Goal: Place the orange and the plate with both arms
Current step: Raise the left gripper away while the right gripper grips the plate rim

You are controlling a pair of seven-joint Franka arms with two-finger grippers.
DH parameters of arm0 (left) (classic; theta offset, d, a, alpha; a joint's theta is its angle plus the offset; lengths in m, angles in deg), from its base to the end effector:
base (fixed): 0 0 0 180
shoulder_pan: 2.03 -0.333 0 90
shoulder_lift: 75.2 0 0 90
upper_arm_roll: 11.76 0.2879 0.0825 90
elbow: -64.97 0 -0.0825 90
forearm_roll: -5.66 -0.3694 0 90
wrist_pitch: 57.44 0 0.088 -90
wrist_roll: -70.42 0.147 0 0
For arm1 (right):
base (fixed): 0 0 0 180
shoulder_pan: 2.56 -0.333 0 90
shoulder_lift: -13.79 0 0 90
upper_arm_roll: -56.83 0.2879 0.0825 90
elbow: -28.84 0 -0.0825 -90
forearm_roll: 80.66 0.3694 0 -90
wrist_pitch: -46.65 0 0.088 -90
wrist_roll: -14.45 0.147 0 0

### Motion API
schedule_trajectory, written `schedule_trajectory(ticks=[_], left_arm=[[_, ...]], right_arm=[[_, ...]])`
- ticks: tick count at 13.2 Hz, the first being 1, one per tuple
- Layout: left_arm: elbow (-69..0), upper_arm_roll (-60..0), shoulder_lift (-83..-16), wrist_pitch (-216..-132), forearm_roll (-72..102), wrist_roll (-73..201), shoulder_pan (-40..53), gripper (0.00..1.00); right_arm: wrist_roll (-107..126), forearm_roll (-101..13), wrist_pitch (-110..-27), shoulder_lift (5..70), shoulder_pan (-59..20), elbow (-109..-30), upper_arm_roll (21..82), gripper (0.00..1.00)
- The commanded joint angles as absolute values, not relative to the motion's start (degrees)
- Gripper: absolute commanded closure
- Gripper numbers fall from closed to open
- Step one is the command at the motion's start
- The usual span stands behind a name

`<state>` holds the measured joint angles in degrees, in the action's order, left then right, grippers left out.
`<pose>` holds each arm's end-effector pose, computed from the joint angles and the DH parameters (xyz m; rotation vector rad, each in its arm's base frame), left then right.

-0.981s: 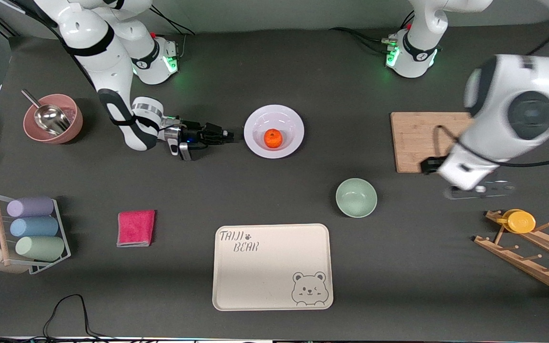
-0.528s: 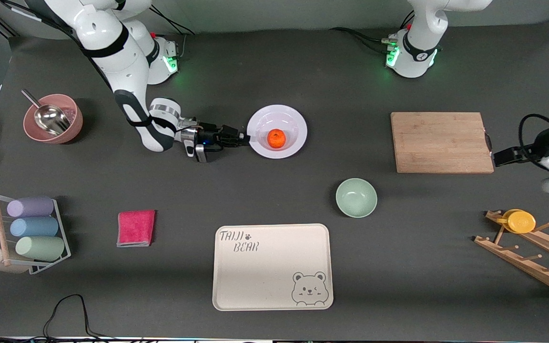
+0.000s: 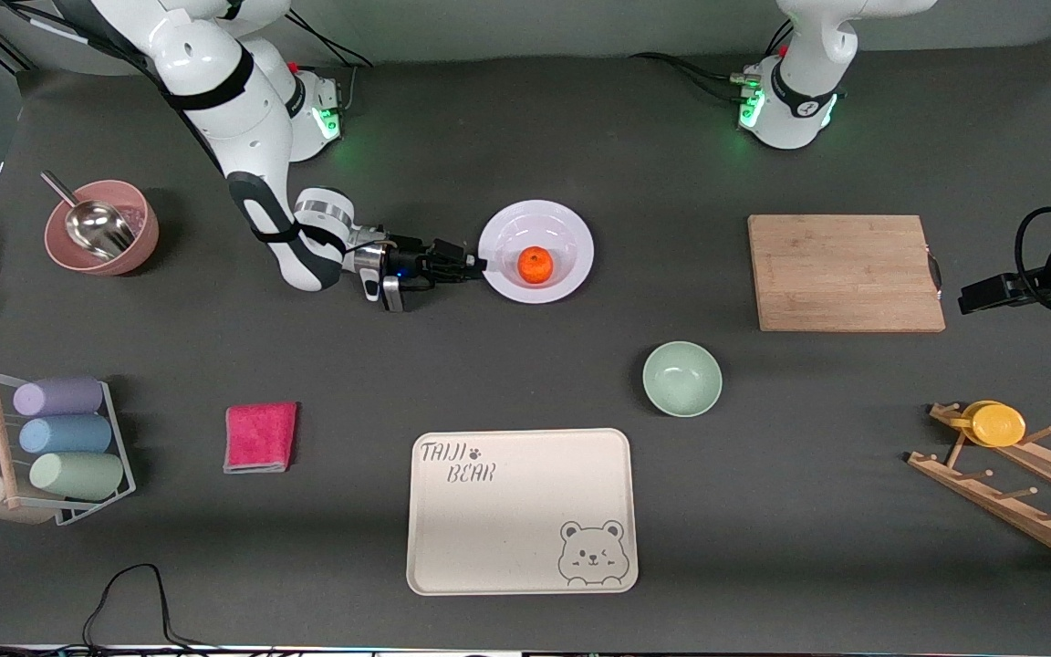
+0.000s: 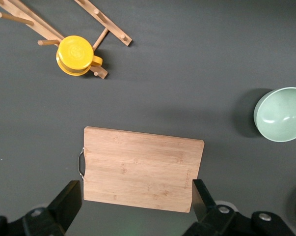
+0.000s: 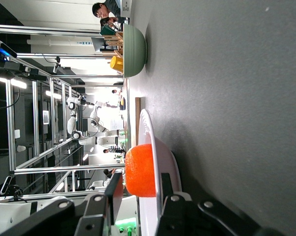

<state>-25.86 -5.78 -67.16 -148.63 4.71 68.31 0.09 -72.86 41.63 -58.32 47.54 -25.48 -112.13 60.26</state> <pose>0.5659 0.0380 0.4741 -3.1015 -0.1594 0.2080 0.3300 0.2817 0.0536 -1.7521 0.1001 -0.1048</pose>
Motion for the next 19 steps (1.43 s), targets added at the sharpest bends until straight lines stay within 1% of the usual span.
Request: schedule_trajectory(ticks=[1, 6, 7, 8, 9, 10, 13, 16, 17, 19], left_arm=[[-24.24, -6.4, -66.94, -146.13, 5.31, 68.05, 0.34, 0.0], [-24.24, -6.49, -66.51, -145.6, 5.22, 68.31, 0.69, 0.0], [-24.24, -6.49, -66.42, -145.6, 5.05, 68.31, 0.78, 0.0], [-24.24, -6.49, -66.15, -145.51, 4.7, 68.14, 0.79, 0.0], [-24.24, -6.49, -66.15, -145.42, 4.61, 68.13, 0.79, 0.0], [-24.24, -6.49, -66.15, -144.81, 4.61, 68.13, 0.7, 0.0], [-24.24, -6.49, -66.15, -143.93, 4.61, 68.13, 0.52, 0.0], [-24.51, -6.4, -66.15, -143.75, 4.52, 68.14, 0.35, 0.0], [-24.42, -6.4, -66.06, -143.75, 4.52, 68.13, 0.43, 0.0], [-24.42, -6.4, -66.15, -143.75, 4.52, 68.13, 0.43, 0.0]], right_arm=[[-76.86, 43.09, -59.6, 50.61, -27.08, -110.38, 60.61, 0.62], [-77.65, 42.56, -60.75, 50.61, -28.05, -110.38, 60.87, 0.62], [-77.74, 42.56, -60.75, 50.61, -28.22, -110.38, 60.96, 0.66], [-77.74, 42.47, -60.75, 50.61, -28.4, -110.38, 60.96, 0.77], [-77.74, 42.38, -60.75, 50.61, -28.4, -110.38, 60.96, 0.91], [-77.74, 42.38, -60.75, 50.61, -28.31, -110.38, 60.96, 1.0], [-77.66, 42.38, -60.66, 50.53, -28.23, -110.38, 60.96, 1.0], [-76.7, 42.3, -59.96, 49.04, -26.83, -110.47, 60.96, 1.0], [-75.65, 42.03, -59.7, 47.2, -25.6, -110.64, 60.96, 1.0], [-68.73, 37.93, -59.69, 42.12, -23.67, -111.17, 60.96, 1.0]])
